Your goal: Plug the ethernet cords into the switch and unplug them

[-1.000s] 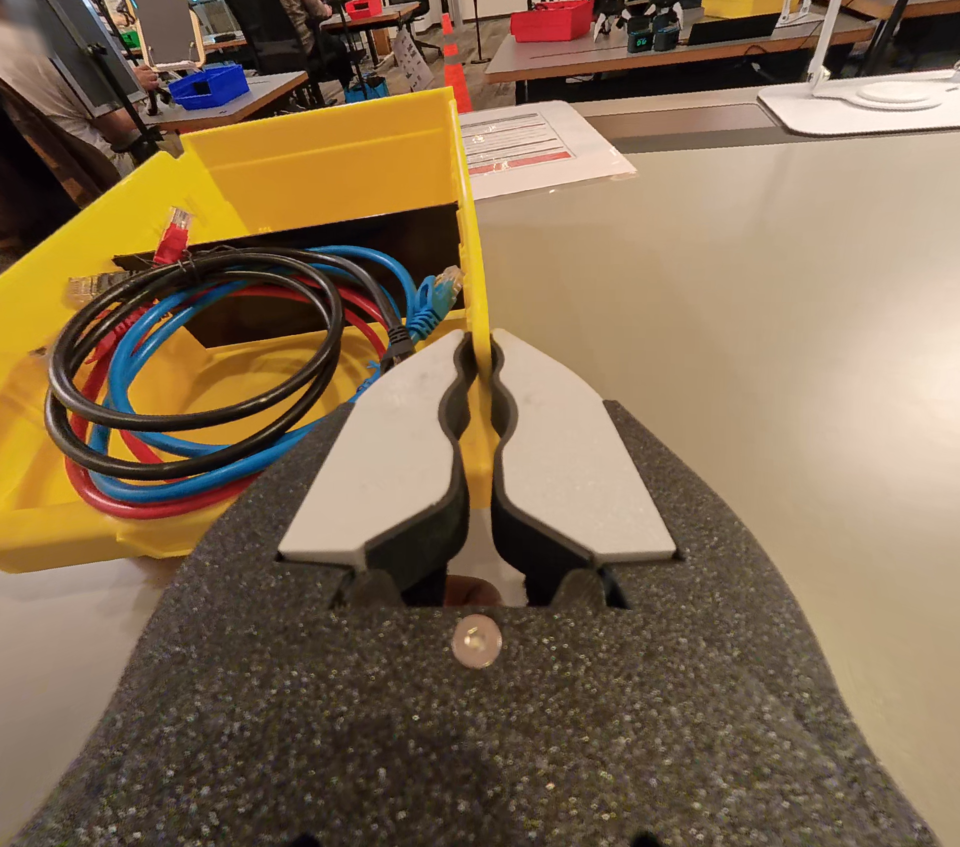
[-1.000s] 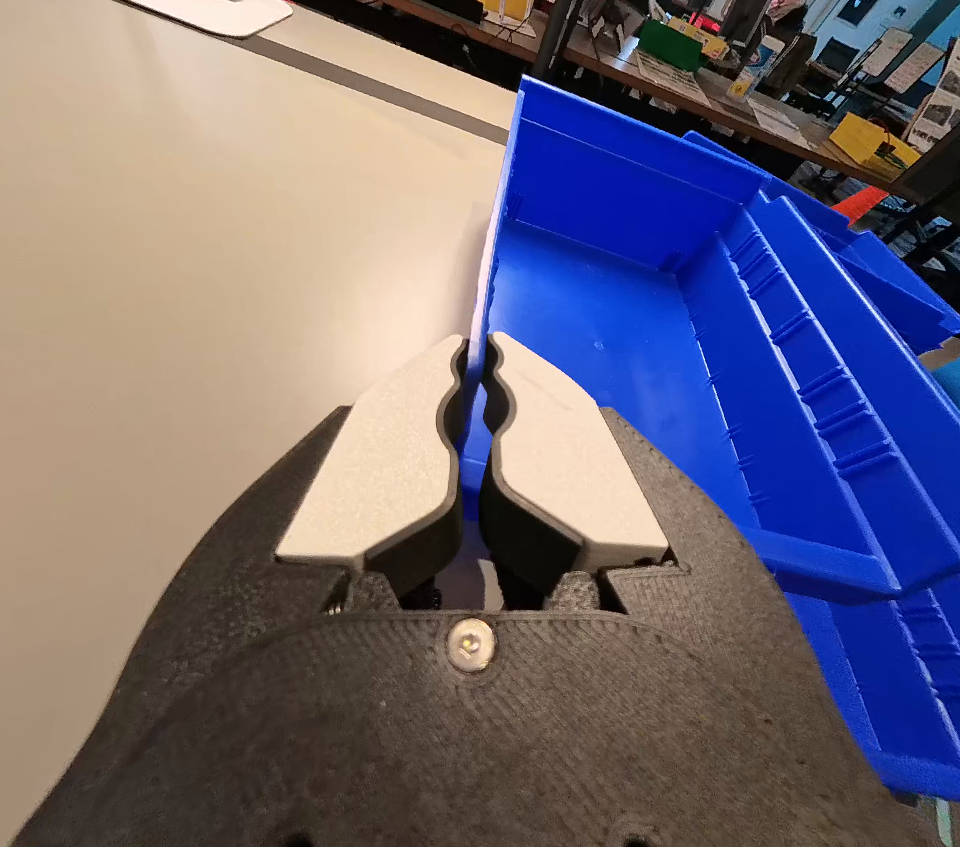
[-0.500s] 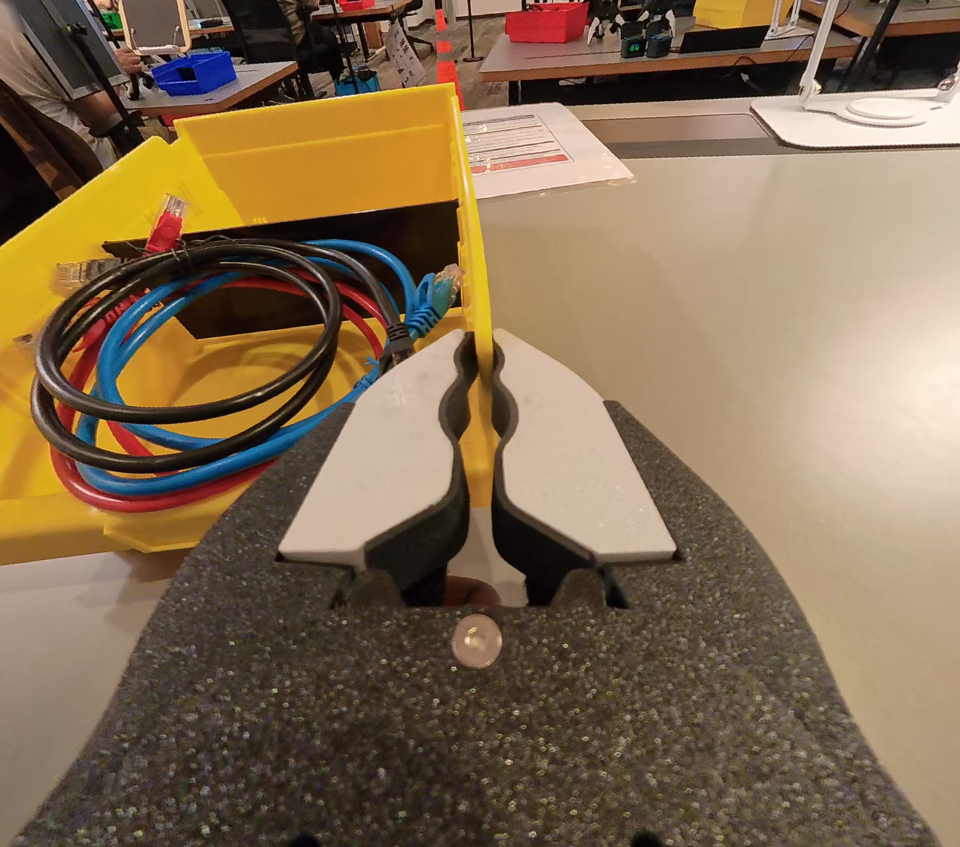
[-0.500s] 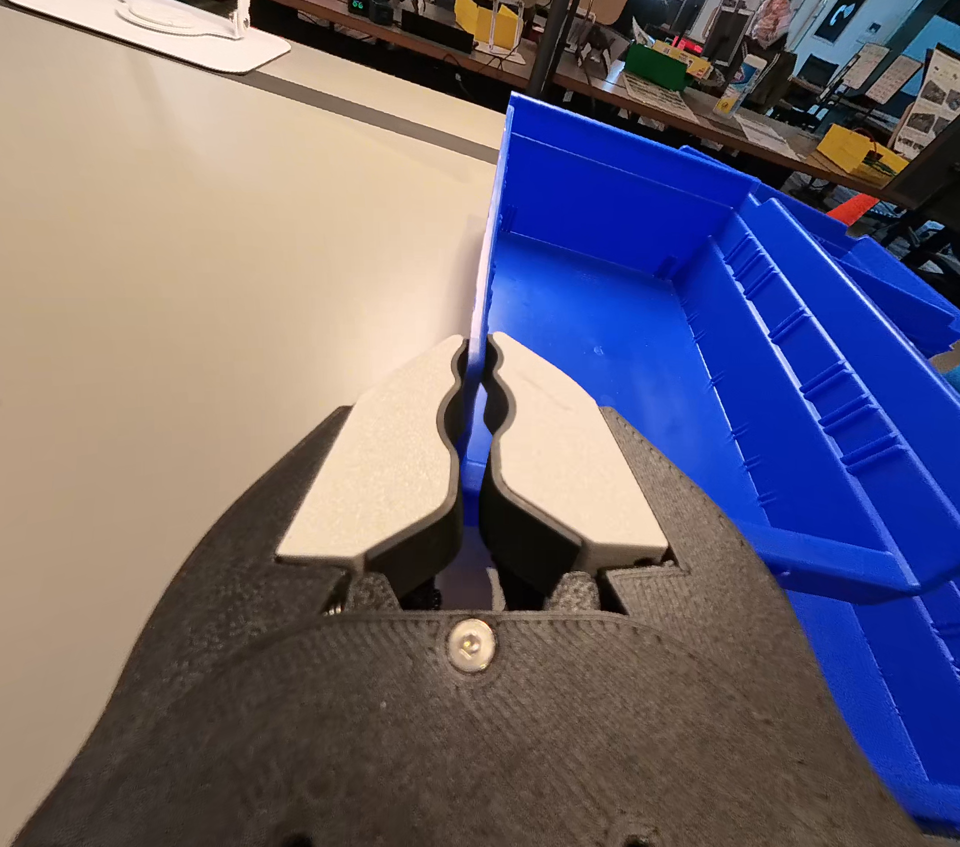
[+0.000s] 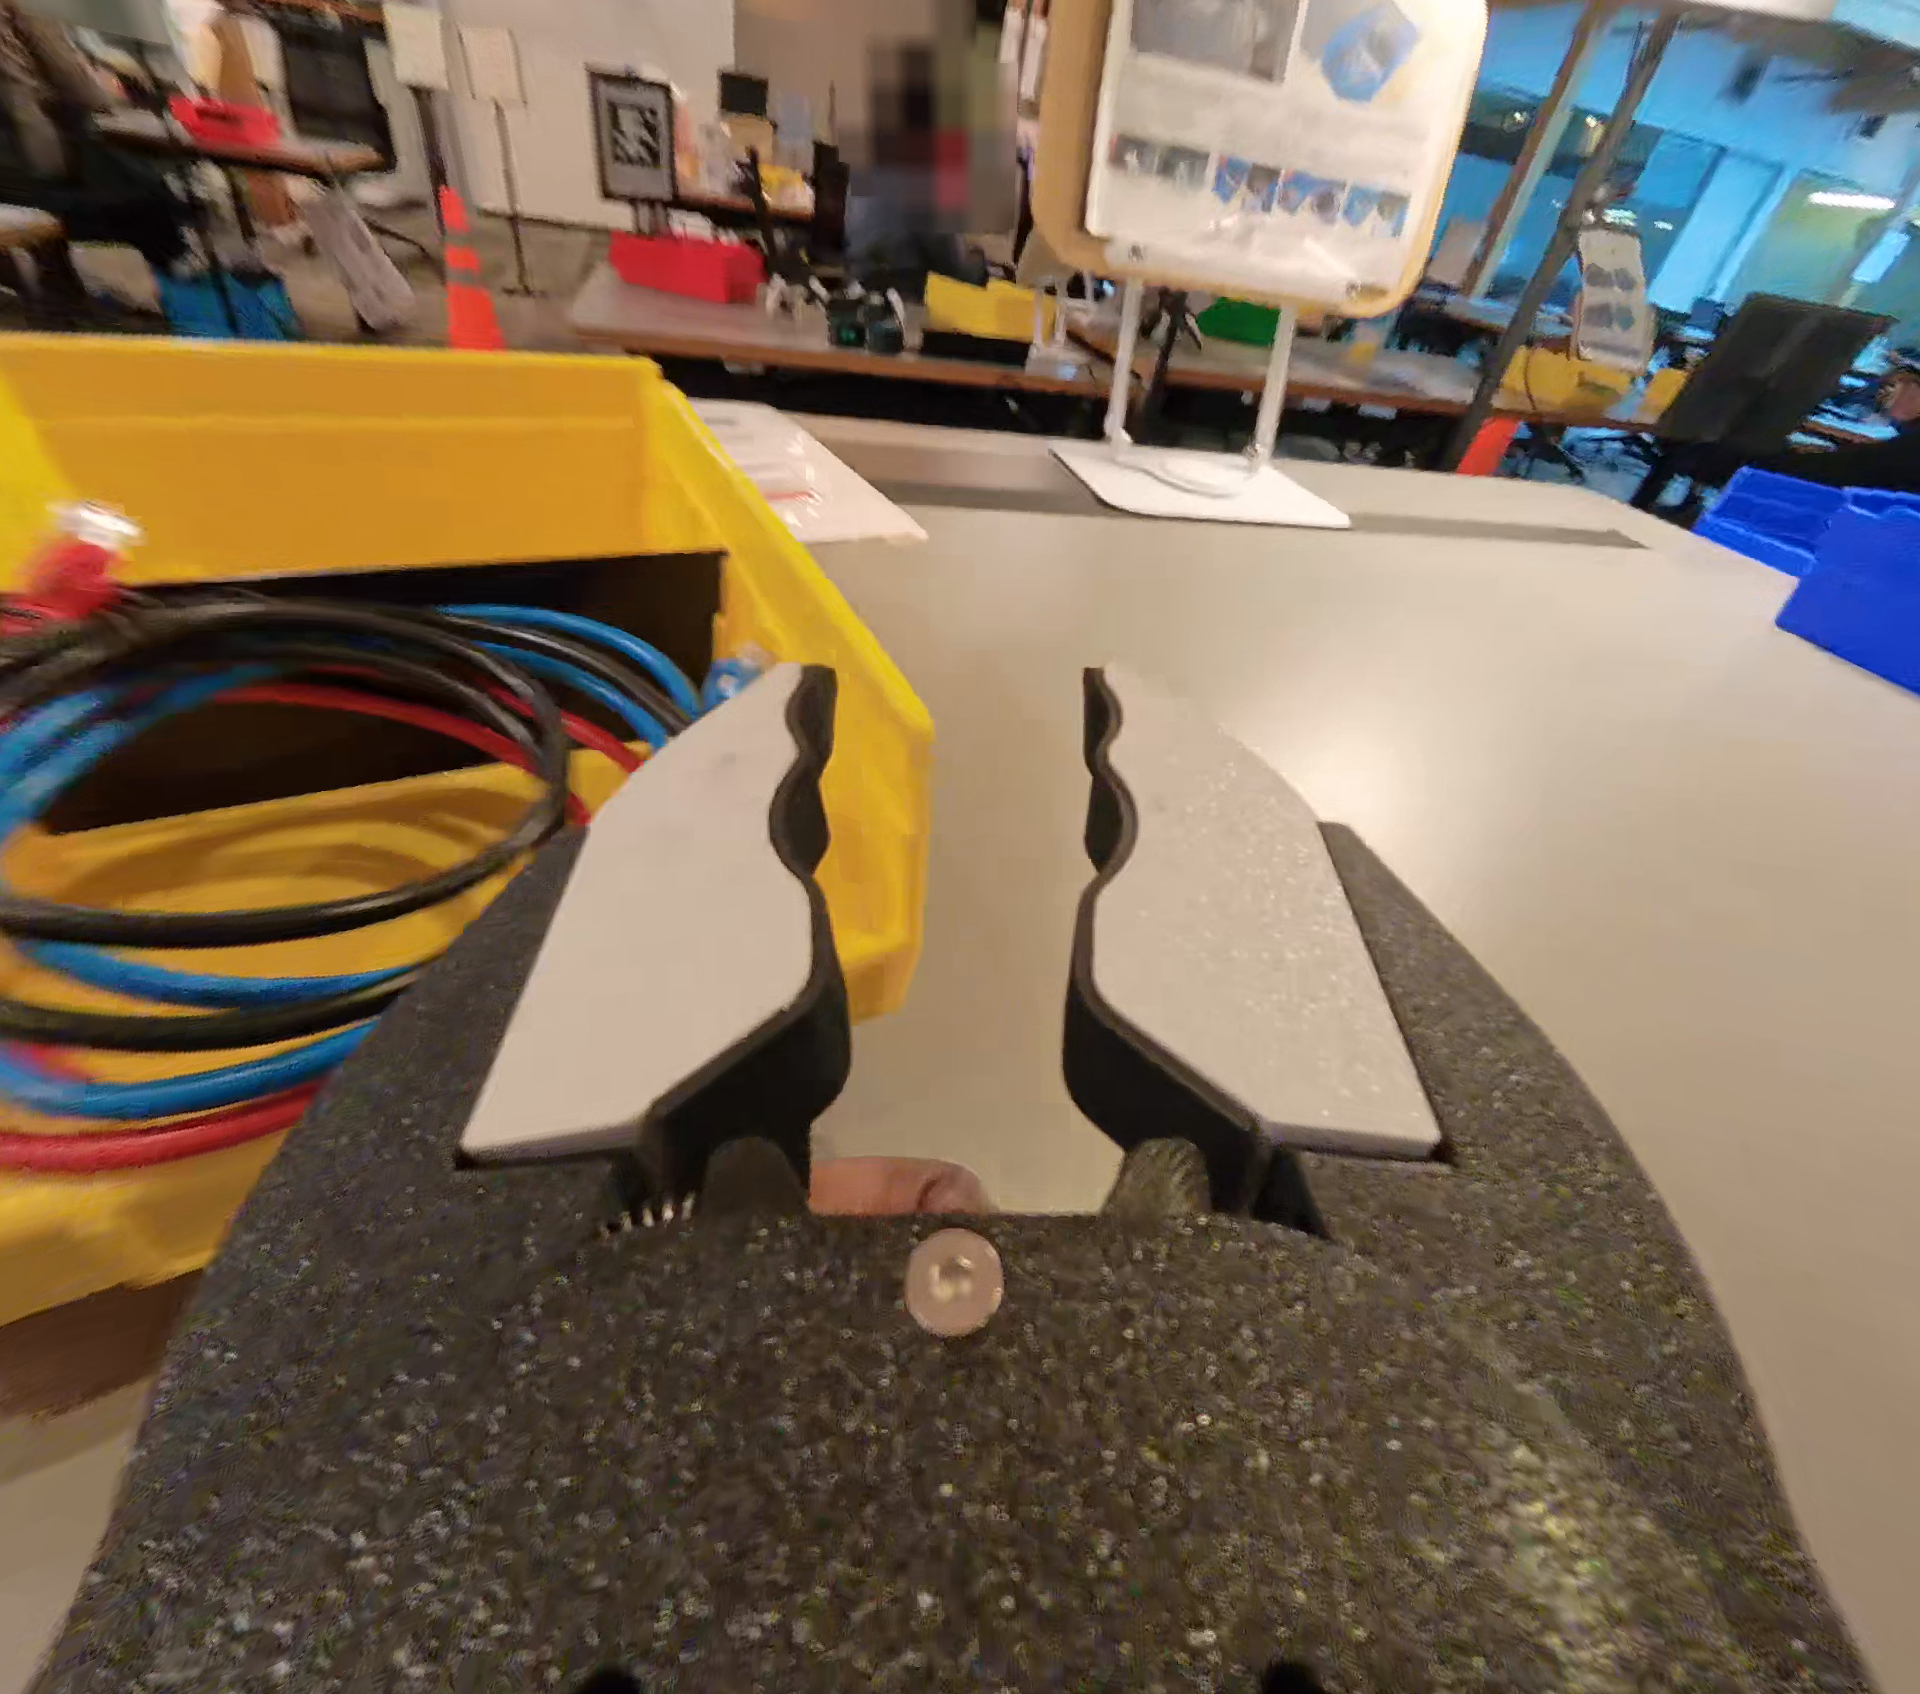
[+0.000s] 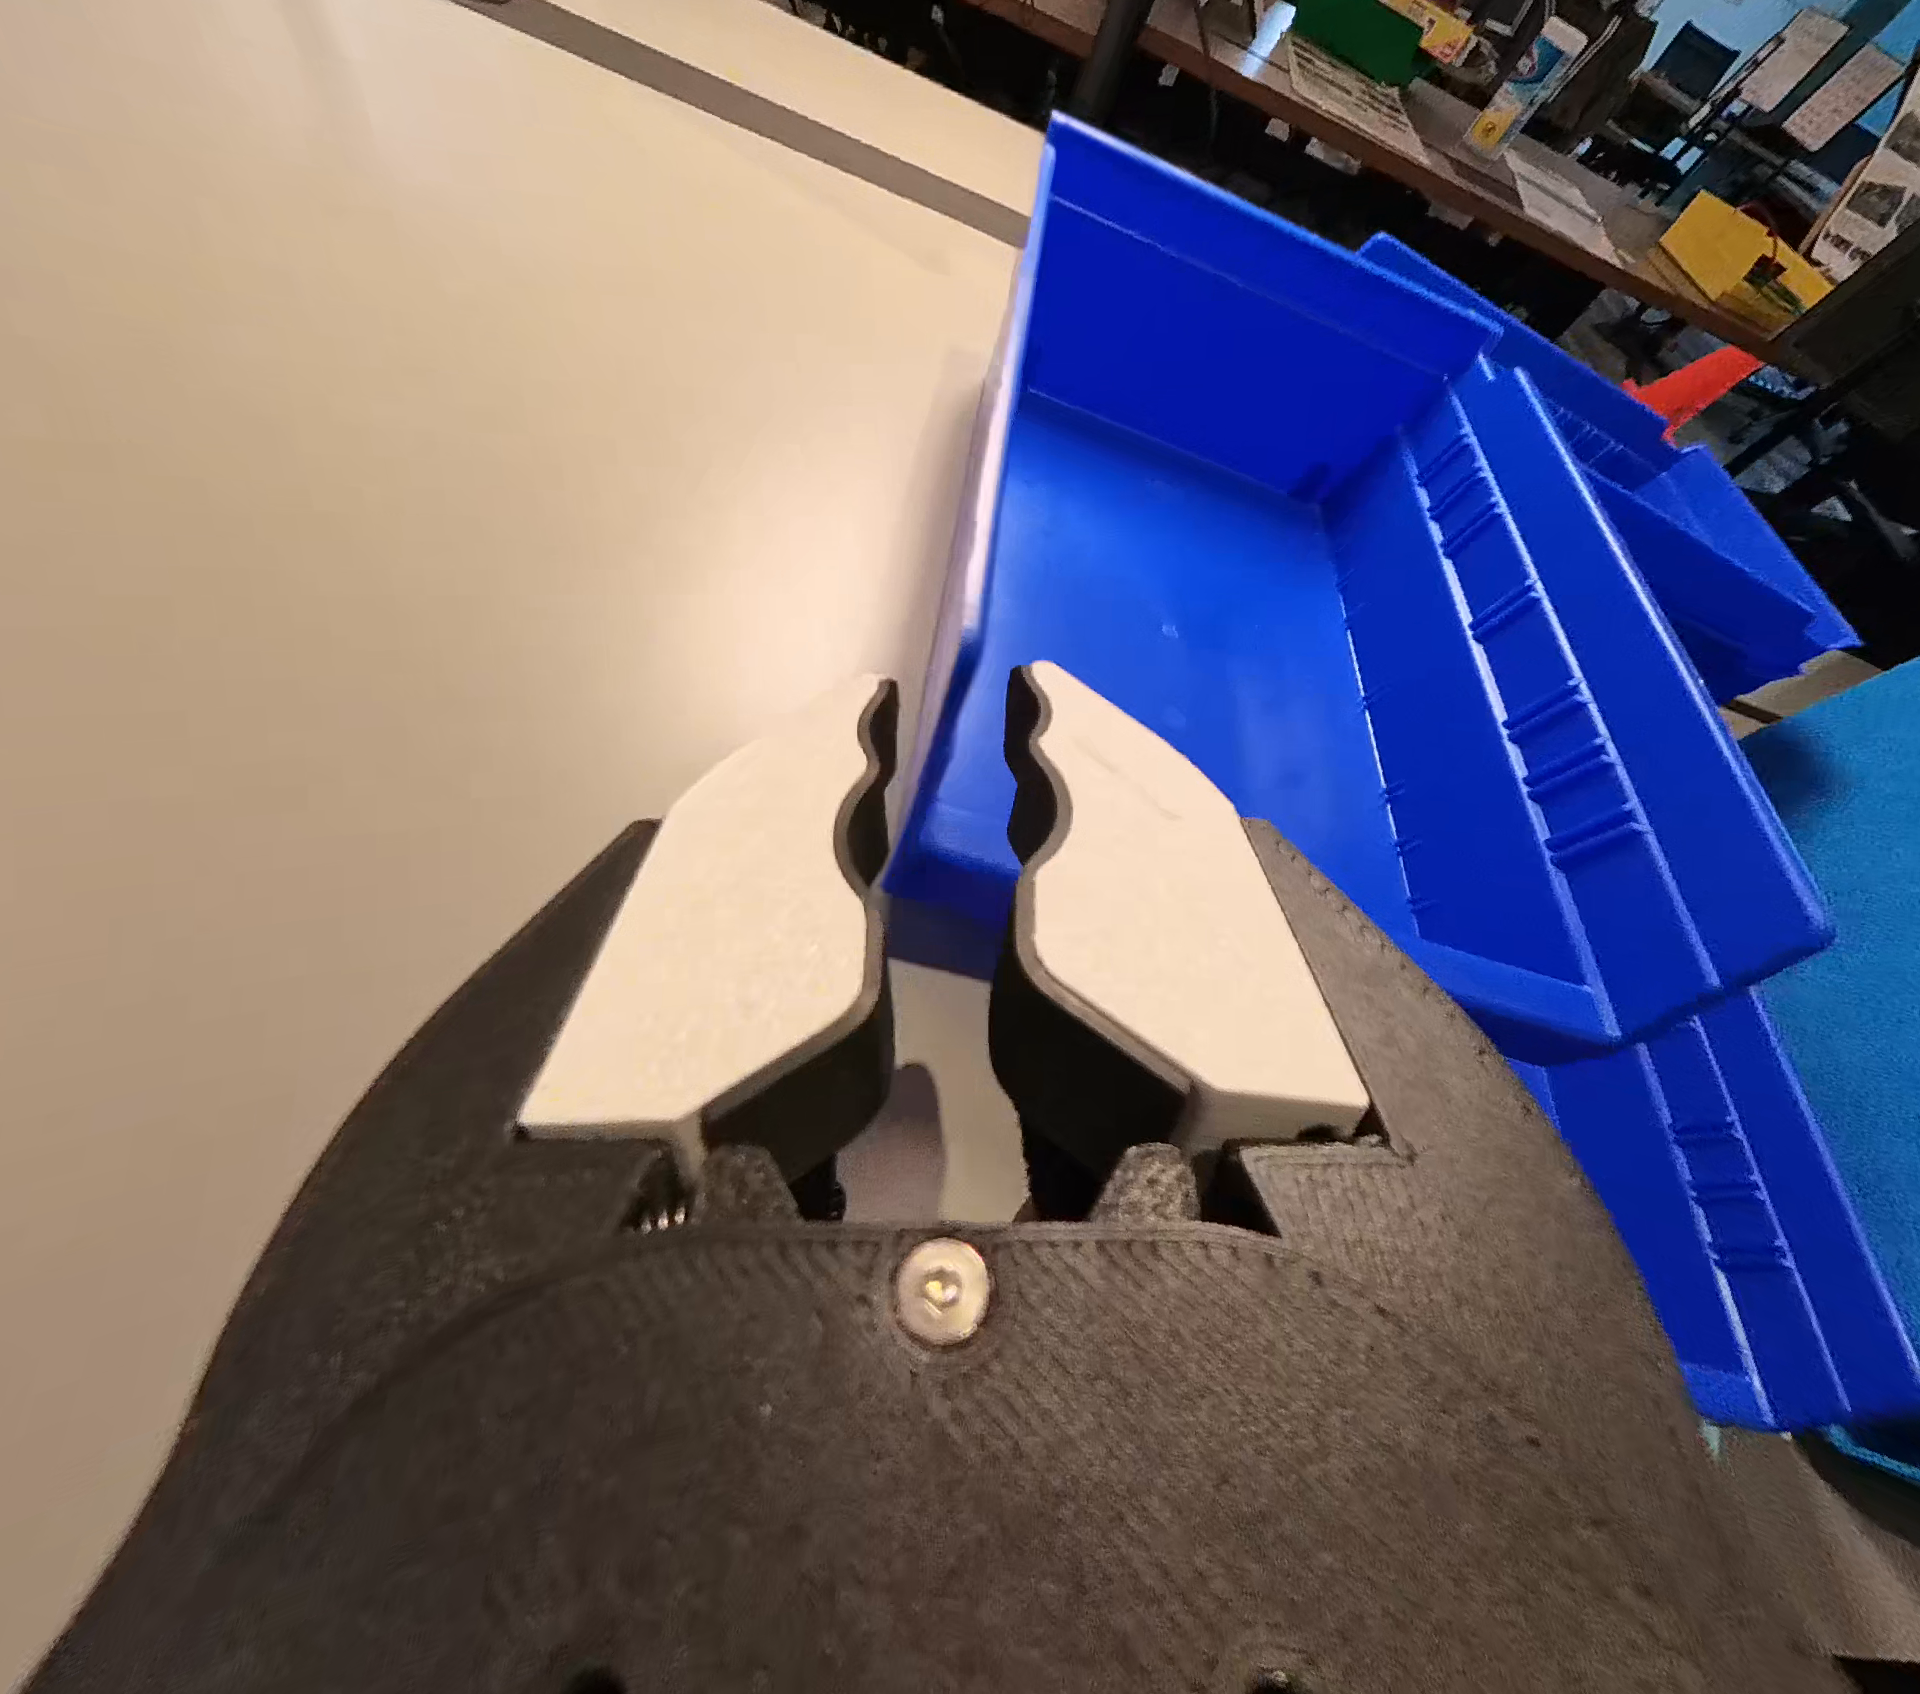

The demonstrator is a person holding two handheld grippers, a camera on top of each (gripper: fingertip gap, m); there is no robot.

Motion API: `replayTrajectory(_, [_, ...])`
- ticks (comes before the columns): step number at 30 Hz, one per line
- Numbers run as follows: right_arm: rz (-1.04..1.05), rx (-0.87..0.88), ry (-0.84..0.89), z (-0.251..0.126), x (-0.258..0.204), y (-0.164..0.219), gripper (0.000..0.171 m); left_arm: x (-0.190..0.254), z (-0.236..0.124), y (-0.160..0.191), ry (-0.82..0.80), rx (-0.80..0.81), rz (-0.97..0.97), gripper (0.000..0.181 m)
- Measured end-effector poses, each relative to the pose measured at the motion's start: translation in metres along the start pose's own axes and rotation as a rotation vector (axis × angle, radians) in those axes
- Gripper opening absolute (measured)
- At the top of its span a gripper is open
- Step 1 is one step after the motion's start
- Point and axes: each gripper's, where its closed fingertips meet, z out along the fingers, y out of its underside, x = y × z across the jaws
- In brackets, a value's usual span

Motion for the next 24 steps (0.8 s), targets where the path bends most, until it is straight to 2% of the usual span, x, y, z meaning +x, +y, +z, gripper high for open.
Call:
replayTrajectory(2, [-0.016, 0.015, -0.014, -0.004, -0.012, -0.006, 0.019, -0.022, -0.018, -0.016, -0.08, 0.05, 0.003, 0.046])
replayTrajectory(4, [-0.04, 0.029, -0.052, -0.003, -0.032, -0.01, 0.018, -0.054, -0.038, -0.025, -0.241, 0.079, 0.015, 0.046])
replayTrajectory(8, [-0.123, 0.024, -0.132, 0.008, -0.084, -0.011, 0.018, -0.108, -0.063, -0.01, -0.521, -0.025, -0.006, 0.045])
replayTrajectory(11, [-0.189, -0.001, -0.161, 0.019, -0.114, -0.006, 0.018, -0.123, -0.059, 0.001, -0.545, -0.041, -0.124, 0.047])
replayTrajectory(14, [-0.216, -0.027, -0.178, 0.028, -0.13, 0.003, 0.018, -0.134, -0.055, 0.008, -0.592, -0.061, -0.136, 0.054])
replayTrajectory(20, [-0.266, -0.073, -0.137, 0.034, -0.129, 0.009, 0.017, -0.15, -0.036, 0.024, -0.603, -0.126, -0.166, 0.062])
replayTrajectory(24, [-0.251, -0.063, -0.145, 0.033, -0.128, 0.008, 0.017, -0.157, -0.028, 0.032, -0.619, -0.234, -0.143, 0.065])
